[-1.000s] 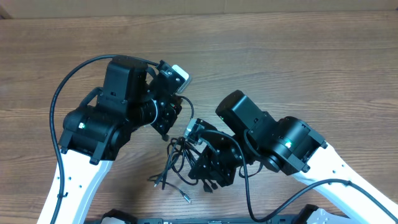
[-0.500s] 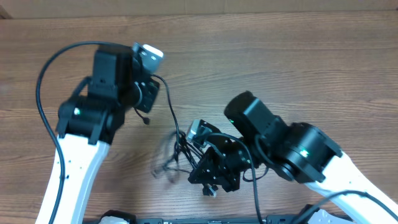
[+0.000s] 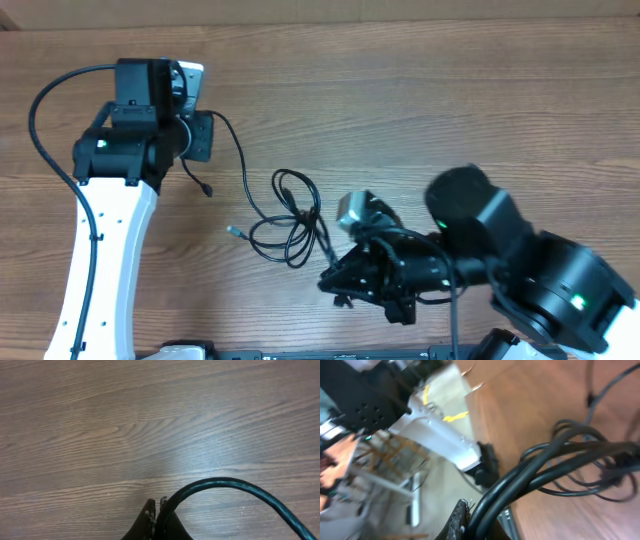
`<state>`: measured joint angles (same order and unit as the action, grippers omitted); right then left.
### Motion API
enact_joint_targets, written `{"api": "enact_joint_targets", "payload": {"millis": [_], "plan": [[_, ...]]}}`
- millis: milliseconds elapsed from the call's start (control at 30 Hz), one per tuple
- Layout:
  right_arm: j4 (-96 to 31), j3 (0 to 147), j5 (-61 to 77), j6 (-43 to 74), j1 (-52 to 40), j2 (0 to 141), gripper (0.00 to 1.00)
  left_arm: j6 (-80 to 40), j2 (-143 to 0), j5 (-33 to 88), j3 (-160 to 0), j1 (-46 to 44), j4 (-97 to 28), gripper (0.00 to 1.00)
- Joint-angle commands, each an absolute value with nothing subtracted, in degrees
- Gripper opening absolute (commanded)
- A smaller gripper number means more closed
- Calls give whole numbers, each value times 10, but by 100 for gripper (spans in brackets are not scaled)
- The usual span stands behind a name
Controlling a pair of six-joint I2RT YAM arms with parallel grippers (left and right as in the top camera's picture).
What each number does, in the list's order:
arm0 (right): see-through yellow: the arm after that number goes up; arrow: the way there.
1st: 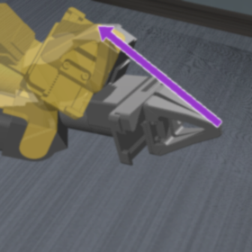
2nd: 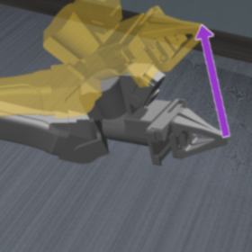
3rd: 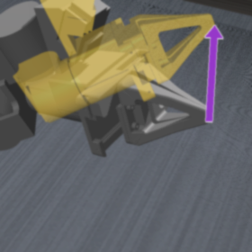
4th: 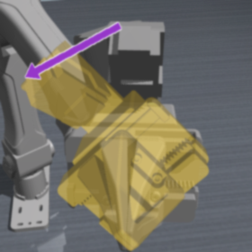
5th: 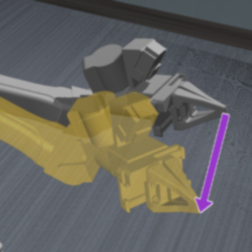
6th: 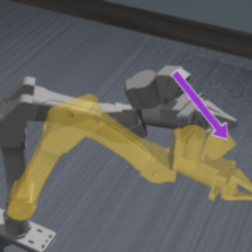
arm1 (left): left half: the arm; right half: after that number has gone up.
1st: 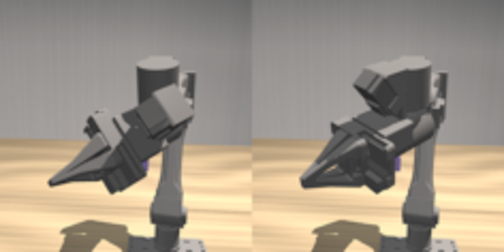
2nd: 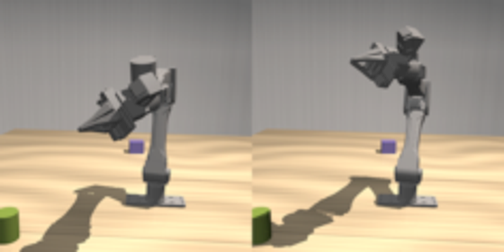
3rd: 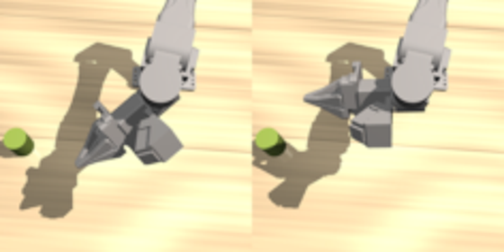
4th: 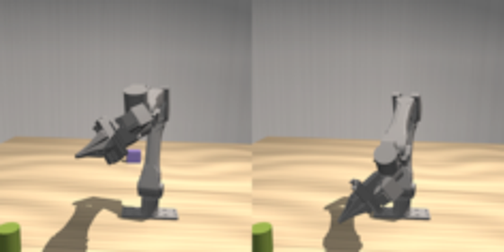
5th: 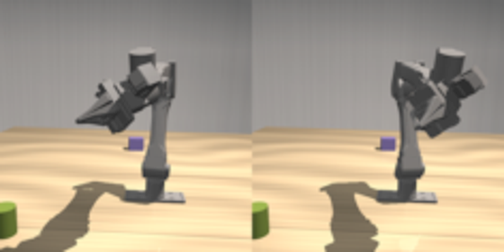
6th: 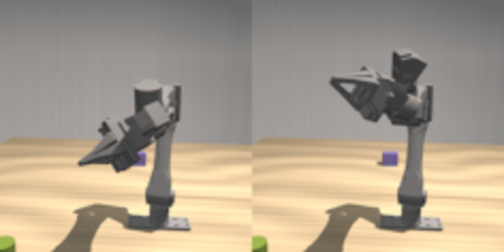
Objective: Untangle cables
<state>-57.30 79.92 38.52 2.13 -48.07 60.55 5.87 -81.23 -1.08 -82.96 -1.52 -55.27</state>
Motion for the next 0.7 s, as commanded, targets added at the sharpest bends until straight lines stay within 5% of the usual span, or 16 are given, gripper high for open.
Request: {"api": "enact_joint_targets", "payload": {"millis": [0, 33, 133, 233, 667], "plan": [[-559, 808, 276, 59, -482, 566, 4, 42, -821, -5, -836, 19, -552, 4], [-554, 808, 244, 66, -482, 556, 4, 36, -824, -4, -836, 29, -555, 7], [-538, 808, 165, 93, -482, 536, 4, 27, -832, 30, -836, 57, -573, 34], [-522, 808, 139, 98, -482, 529, 4, 28, -835, 117, -836, 72, -581, 46], [-512, 808, 126, 118, -482, 552, 4, 253, -835, 587, -836, 68, -648, 56]]}}
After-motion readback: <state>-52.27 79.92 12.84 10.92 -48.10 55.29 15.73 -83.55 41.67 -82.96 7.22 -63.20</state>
